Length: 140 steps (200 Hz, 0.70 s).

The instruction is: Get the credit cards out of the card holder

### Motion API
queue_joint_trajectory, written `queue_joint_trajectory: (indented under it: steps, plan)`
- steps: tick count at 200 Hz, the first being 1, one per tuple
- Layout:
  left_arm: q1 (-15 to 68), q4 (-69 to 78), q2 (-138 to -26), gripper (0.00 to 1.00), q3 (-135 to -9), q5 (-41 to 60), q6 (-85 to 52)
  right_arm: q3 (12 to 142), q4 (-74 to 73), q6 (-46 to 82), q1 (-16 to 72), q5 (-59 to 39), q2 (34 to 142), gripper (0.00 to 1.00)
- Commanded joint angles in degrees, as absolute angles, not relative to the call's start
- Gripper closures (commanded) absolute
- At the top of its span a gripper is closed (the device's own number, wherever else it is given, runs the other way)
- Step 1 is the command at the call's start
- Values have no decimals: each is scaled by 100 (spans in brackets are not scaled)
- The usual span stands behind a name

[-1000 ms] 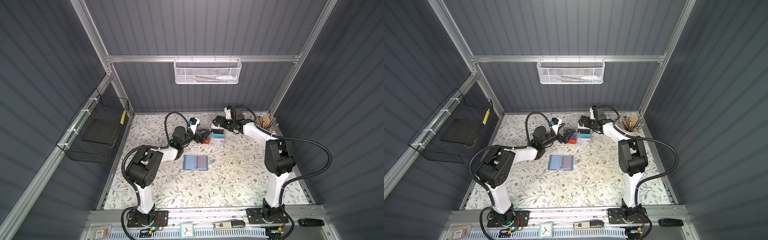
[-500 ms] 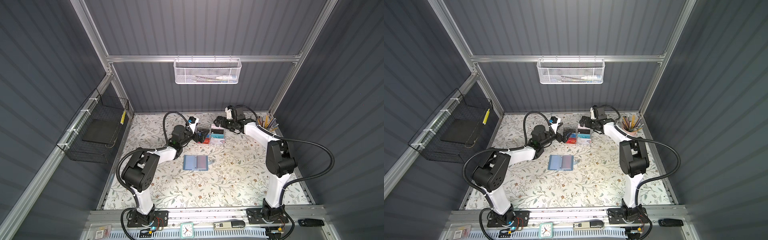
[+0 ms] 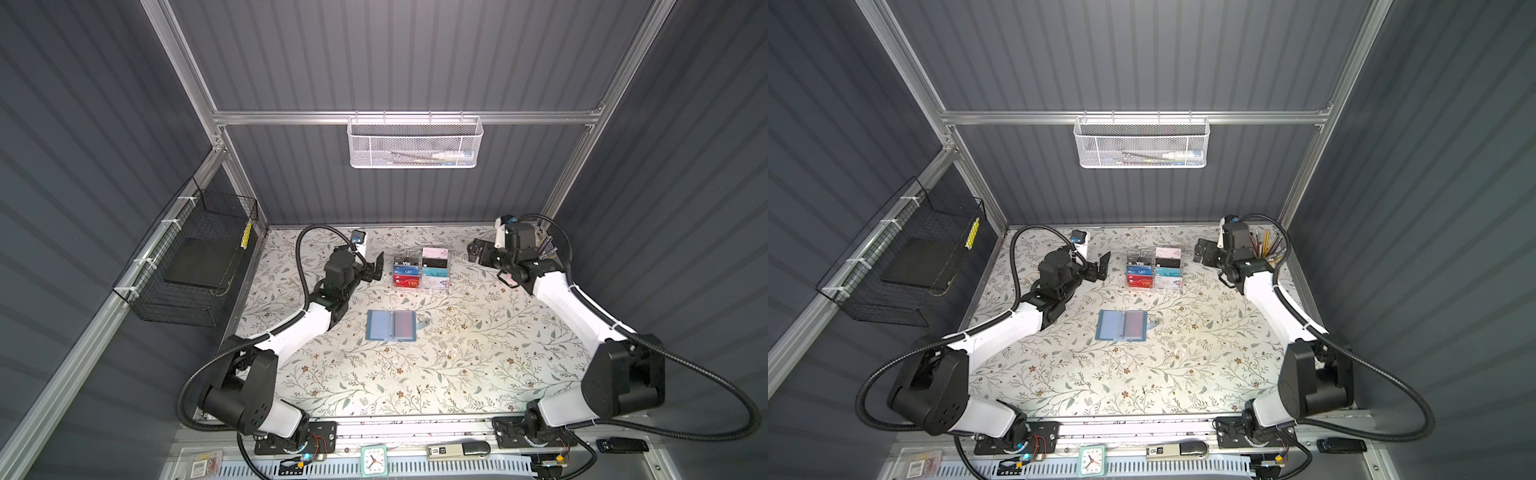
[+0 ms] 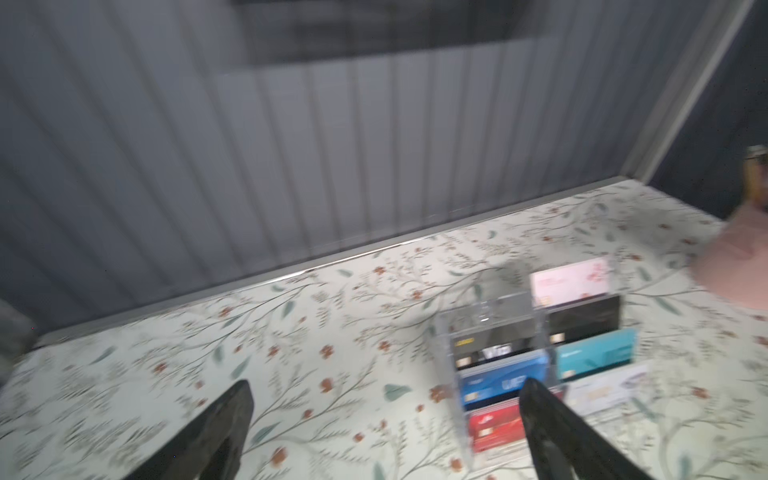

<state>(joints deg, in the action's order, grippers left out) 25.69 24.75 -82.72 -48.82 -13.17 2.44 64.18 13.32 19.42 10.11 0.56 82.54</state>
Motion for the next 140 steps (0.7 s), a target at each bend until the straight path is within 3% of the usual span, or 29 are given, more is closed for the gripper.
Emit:
queue_joint_trajectory:
  steps: [1, 32, 69, 114, 140]
  plan:
    - [2341, 2096, -8077, 0, -4294, -2497, 484, 5786, 1387, 1640, 958, 1034, 7844, 1]
    - [1731, 2792, -7813, 0, -3186, -2634, 194, 4894, 1086, 1661, 967, 1952, 7330, 1]
    - [1358, 4159, -8272, 0, -2423, -2849, 278, 3751, -21, 1087, 967, 2707, 6538, 1]
    - [1224, 5631, -9361, 0, -2327, -2544, 542, 1561, -3202, -224, 967, 2531, 5382, 1]
    - [1020, 5995, -9625, 0, -2268, -2187, 425, 714, -5371, -632, 941, 2248, 5744, 1]
